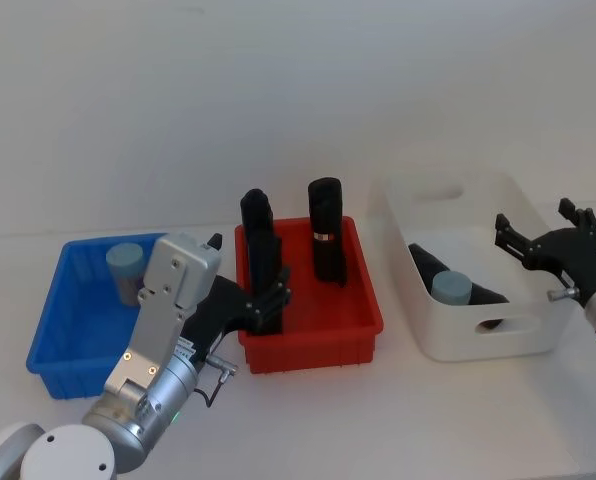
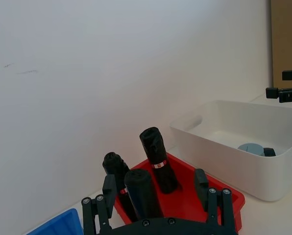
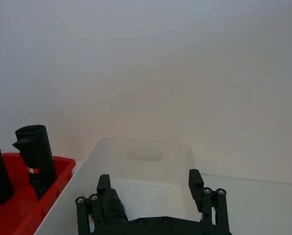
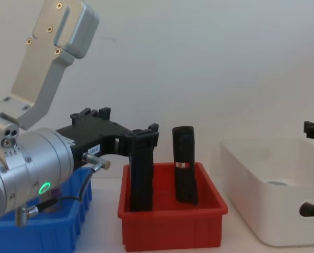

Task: Pick the cotton swabs from the blue box and place them into the white box.

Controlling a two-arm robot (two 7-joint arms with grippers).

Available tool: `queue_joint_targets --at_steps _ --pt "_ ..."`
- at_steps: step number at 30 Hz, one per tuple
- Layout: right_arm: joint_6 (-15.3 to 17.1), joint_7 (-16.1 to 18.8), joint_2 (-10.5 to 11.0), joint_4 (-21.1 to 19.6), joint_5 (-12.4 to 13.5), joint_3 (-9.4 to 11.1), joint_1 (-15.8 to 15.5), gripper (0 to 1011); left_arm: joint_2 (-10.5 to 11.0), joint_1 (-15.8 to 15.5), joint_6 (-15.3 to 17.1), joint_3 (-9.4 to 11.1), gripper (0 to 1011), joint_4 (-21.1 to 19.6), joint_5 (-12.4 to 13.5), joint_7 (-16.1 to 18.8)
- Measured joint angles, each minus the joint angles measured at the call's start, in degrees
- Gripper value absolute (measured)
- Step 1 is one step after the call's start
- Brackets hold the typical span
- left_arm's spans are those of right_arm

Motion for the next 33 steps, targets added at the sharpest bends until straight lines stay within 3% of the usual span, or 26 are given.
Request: queue_joint_targets --at_steps 33 --pt "-0.38 -0.24 0.2 -0.96 0.15 0.24 -0.59 1002 0.0 0.0 0.0 0.0 1003 0.0 0.0 0.0"
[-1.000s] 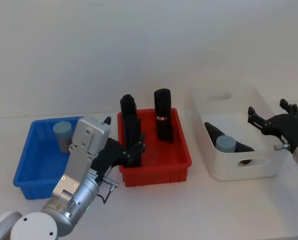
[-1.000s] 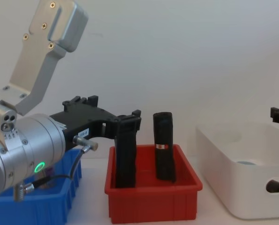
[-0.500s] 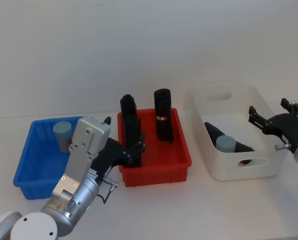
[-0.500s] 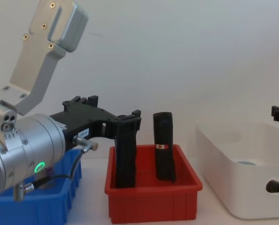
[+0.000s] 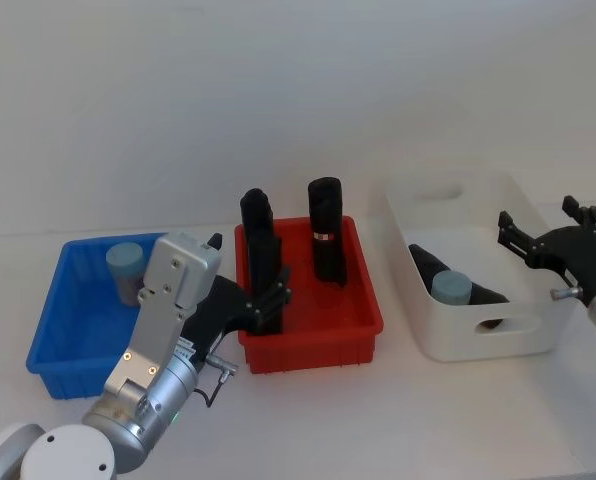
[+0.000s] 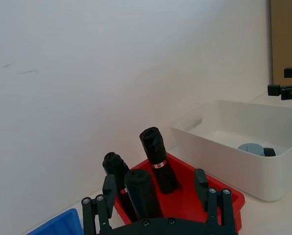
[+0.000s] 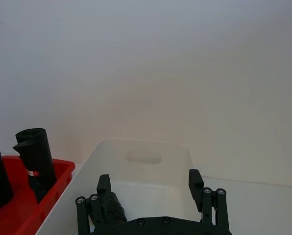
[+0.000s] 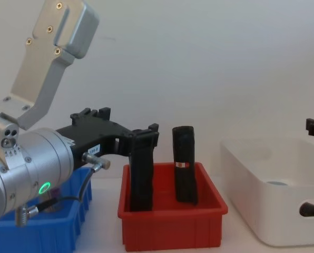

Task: Pick the cotton swabs from the blue box and place them into the white box.

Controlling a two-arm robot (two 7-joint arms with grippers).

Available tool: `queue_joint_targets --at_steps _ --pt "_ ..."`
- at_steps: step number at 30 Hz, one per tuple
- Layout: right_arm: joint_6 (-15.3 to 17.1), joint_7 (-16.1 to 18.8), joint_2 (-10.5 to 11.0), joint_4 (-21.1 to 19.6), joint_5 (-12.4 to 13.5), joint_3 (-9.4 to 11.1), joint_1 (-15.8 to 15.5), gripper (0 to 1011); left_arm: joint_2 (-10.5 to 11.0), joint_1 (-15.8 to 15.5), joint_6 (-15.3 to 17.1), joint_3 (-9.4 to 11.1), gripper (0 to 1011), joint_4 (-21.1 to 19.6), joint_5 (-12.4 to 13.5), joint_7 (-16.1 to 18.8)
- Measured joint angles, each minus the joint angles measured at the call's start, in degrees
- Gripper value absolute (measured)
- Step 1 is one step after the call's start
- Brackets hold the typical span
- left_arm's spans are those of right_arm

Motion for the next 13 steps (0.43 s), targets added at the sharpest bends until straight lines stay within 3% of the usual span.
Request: queue_joint_targets --at_steps 13 --pt "-0.01 0.0 0.0 -0.06 0.0 0.0 -0.05 1002 0.0 0.0 0.0 0.0 1003 0.0 0.0 0.0"
